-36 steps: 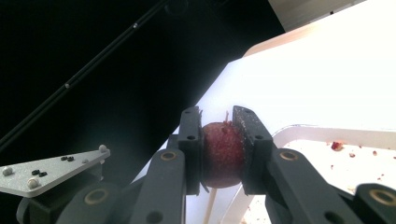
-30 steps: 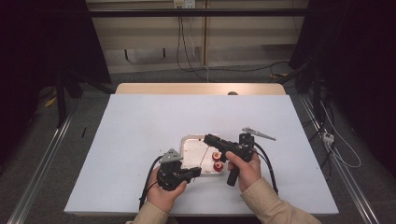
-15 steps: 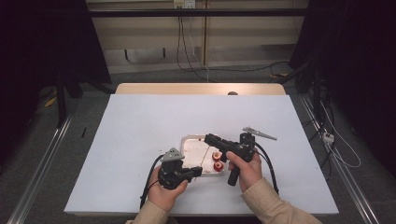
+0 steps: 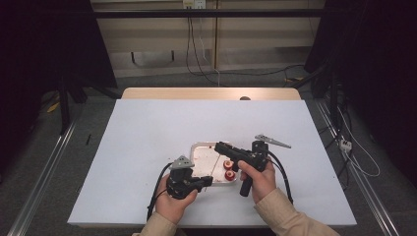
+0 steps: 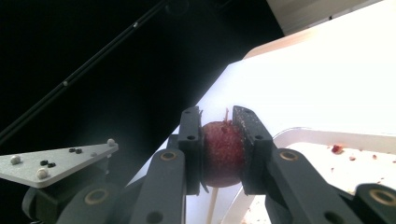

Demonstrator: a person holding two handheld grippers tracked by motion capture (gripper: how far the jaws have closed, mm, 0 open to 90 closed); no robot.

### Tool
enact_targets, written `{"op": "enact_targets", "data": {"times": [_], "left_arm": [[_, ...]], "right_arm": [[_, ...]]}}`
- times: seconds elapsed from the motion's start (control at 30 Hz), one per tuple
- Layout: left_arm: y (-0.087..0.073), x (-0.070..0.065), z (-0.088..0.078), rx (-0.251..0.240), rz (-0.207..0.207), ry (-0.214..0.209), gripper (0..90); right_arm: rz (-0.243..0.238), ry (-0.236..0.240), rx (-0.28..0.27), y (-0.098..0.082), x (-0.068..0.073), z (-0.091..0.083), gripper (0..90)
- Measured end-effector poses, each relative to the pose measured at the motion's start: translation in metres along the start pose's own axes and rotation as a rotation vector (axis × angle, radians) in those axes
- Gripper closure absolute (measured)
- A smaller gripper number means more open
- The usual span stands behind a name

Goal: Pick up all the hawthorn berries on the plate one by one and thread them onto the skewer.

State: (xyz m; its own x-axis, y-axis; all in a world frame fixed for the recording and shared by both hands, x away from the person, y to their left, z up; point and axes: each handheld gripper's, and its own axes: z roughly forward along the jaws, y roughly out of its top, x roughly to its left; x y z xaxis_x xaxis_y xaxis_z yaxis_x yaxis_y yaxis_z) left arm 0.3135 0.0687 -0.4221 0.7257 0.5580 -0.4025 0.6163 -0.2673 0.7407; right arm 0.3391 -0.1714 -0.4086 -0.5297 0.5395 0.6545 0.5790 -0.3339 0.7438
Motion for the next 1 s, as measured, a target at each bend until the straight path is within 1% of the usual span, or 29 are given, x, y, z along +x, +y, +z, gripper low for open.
{"op": "enact_targets", "data": {"times": [0.03,0.07,0.1,0.13,0.17,0.2,0.23,0.27,0.3,0.33,0.37,0.4,0.43,0.5,0.53,0.57,0.63,0.67,0.73,0.8,0.83,0.9,0.93,0.97,1.0], "left_arm": [[0.0010,0.0004,-0.0004,0.000,0.009,0.005,90.0],[0.0012,0.0002,-0.0008,-0.005,0.004,0.005,90.0],[0.0014,0.0005,-0.0011,-0.010,0.005,-0.001,90.0],[0.0023,0.0004,-0.0013,-0.004,0.005,0.002,90.0],[0.0022,0.0002,-0.0015,-0.003,0.010,0.008,90.0],[0.0018,0.0007,-0.0007,-0.002,0.005,-0.003,90.0],[0.0020,0.0008,-0.0006,0.004,0.012,0.003,90.0],[0.0017,-0.0001,-0.0006,0.001,0.010,0.009,90.0],[0.0021,0.0008,-0.0005,0.002,0.013,-0.010,90.0],[0.0024,0.0006,-0.0009,-0.001,0.011,0.005,90.0],[0.0023,0.0009,-0.0010,-0.002,0.009,-0.001,90.0],[0.0024,0.0013,-0.0007,-0.003,0.008,-0.012,90.0],[0.0025,0.0010,-0.0008,-0.003,0.009,-0.004,90.0],[0.0024,0.0018,-0.0007,0.000,0.001,-0.018,90.0],[0.0021,0.0019,-0.0007,0.003,0.005,-0.009,90.0],[0.0018,0.0028,-0.0006,0.003,0.001,-0.008,90.0],[0.0010,0.0037,-0.0014,0.006,-0.003,-0.005,90.0],[0.0009,0.0038,-0.0019,0.007,-0.003,-0.008,90.0],[0.0007,0.0047,-0.0028,0.008,-0.002,0.002,90.0],[0.0004,0.0047,-0.0028,0.010,-0.009,-0.001,90.0],[0.0006,0.0045,-0.0025,0.012,-0.010,0.000,90.0],[0.0001,0.0044,-0.0024,0.010,-0.010,-0.002,90.0],[0.0005,0.0050,-0.0026,0.017,-0.009,0.002,90.0],[0.0000,0.0051,-0.0028,0.013,-0.009,0.008,90.0],[-0.0001,0.0055,-0.0025,0.014,-0.017,-0.008,90.0]], "right_arm": [[0.003,0.005,-0.001,0.0005,0.0007,-0.0004,74.4],[-0.011,0.000,0.000,0.0013,0.0018,-0.0010,74.4],[-0.010,0.008,0.001,0.0023,0.0023,-0.0010,74.4],[-0.005,0.009,0.002,0.0031,0.0027,-0.0015,74.4],[-0.018,0.003,0.003,0.0035,0.0031,-0.0012,74.4],[-0.014,0.010,0.006,0.0034,0.0033,-0.0007,74.4],[-0.011,0.011,0.006,0.0030,0.0037,-0.0005,74.4],[-0.021,0.011,0.006,0.0024,0.0040,-0.0001,74.4],[-0.021,0.012,0.006,0.0022,0.0043,-0.0001,74.4],[-0.018,0.012,0.005,0.0024,0.0043,-0.0004,74.4],[-0.027,0.007,0.005,0.0027,0.0038,-0.0003,74.4],[-0.022,0.008,0.010,0.0031,0.0034,-0.0005,74.4],[-0.019,0.016,0.009,0.0034,0.0032,-0.0004,74.4],[-0.018,0.015,0.011,0.0031,0.0036,-0.0004,74.4],[-0.016,0.019,0.012,0.0030,0.0039,-0.0002,74.4],[-0.026,0.013,0.015,0.0026,0.0043,0.0003,74.4],[-0.017,0.017,0.017,0.0016,0.0040,0.0021,74.4],[-0.023,0.015,0.023,0.0012,0.0044,0.0027,74.4],[-0.026,0.019,0.025,0.0007,0.0058,0.0038,74.4],[-0.037,0.025,0.033,0.0006,0.0075,0.0045,74.4],[-0.039,0.018,0.031,0.0002,0.0084,0.0047,74.4],[-0.042,0.023,0.034,0.0000,0.0088,0.0060,74.4],[-0.041,0.019,0.033,-0.0001,0.0091,0.0060,74.4],[-0.047,0.025,0.035,-0.0005,0.0092,0.0065,74.4],[-0.045,0.025,0.037,-0.0008,0.0095,0.0069,74.4]]}}
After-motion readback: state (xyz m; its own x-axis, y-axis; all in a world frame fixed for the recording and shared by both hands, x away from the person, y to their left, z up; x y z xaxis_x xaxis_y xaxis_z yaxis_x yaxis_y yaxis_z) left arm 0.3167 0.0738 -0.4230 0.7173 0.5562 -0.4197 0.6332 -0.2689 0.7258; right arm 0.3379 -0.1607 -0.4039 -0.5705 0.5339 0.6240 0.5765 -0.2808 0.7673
